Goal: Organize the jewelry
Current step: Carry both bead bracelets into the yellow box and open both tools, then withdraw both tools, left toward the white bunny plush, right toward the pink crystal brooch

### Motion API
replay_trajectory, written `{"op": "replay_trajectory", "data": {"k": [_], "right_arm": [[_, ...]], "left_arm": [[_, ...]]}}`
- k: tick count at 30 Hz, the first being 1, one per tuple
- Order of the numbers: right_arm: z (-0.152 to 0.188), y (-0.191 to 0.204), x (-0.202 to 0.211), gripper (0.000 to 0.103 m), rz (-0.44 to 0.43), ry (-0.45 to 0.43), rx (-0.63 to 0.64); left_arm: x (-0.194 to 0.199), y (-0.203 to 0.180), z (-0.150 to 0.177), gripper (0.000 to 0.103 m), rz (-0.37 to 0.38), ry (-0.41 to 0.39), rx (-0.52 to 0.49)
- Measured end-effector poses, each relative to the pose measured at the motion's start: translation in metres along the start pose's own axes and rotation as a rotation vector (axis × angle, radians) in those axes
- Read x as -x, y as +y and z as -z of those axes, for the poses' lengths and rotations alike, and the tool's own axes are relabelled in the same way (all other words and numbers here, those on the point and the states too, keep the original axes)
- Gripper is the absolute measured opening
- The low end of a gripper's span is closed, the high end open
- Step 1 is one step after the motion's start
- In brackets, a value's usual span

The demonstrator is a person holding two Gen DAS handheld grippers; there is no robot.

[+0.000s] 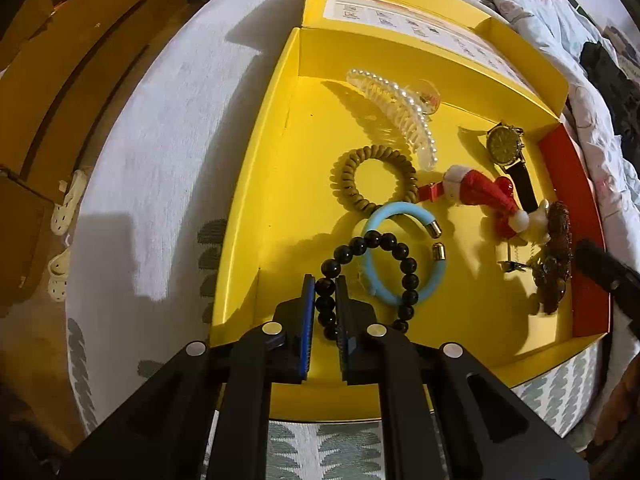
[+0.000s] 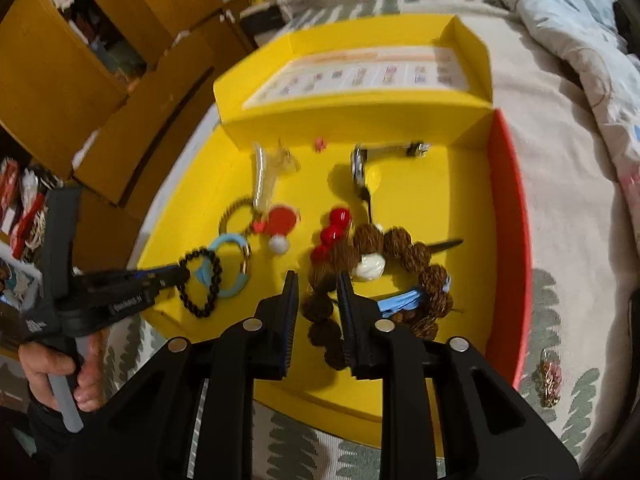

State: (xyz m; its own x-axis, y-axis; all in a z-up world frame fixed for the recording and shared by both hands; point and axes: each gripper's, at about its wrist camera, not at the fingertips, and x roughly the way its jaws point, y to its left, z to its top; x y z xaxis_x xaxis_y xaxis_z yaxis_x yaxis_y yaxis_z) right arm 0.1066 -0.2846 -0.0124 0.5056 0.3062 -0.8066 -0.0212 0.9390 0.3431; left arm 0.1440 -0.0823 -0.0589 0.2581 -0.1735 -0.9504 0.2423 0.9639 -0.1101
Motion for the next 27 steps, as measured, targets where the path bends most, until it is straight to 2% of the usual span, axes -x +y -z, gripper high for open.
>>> {"op": "replay_trajectory", "data": {"k": [2,4,11,17,18,20,22,27], "right_arm": [[-0.003,-0.003,0.008,0.026,-0.015,-0.017,-0.008],[-0.005,-0.006,0.020,0.027,-0.025,-0.052,-0.017],[-0.001,-0.015,0.051,0.027,-0.012,-0.094,-0.028],[0.020,-0.009,0.075,0.027,0.010,-0.092,0.007],[0.025,-0.009,0.080,0.029,0.025,-0.093,0.012],[0.036,-0.013,0.088,0.039,0.058,-0.095,0.009],[0.047,-0.022,0.098,0.054,0.092,-0.104,-0.010],[0.070,-0.054,0.121,0.057,0.184,-0.096,-0.073]], "left_arm": [[0.002,0.001,-0.001,0.015,0.000,-0.010,0.002],[0.007,0.003,-0.001,0.026,0.001,-0.026,0.003],[0.024,0.004,0.002,0.035,-0.013,-0.081,0.000],[0.048,0.002,0.019,0.046,0.022,-0.134,-0.016],[0.053,0.001,0.025,0.048,0.028,-0.141,-0.024],[0.060,-0.005,0.036,0.051,0.045,-0.148,-0.048],[0.064,-0.014,0.051,0.055,0.061,-0.149,-0.083],[0.066,-0.046,0.100,0.059,0.126,-0.117,-0.190]]}}
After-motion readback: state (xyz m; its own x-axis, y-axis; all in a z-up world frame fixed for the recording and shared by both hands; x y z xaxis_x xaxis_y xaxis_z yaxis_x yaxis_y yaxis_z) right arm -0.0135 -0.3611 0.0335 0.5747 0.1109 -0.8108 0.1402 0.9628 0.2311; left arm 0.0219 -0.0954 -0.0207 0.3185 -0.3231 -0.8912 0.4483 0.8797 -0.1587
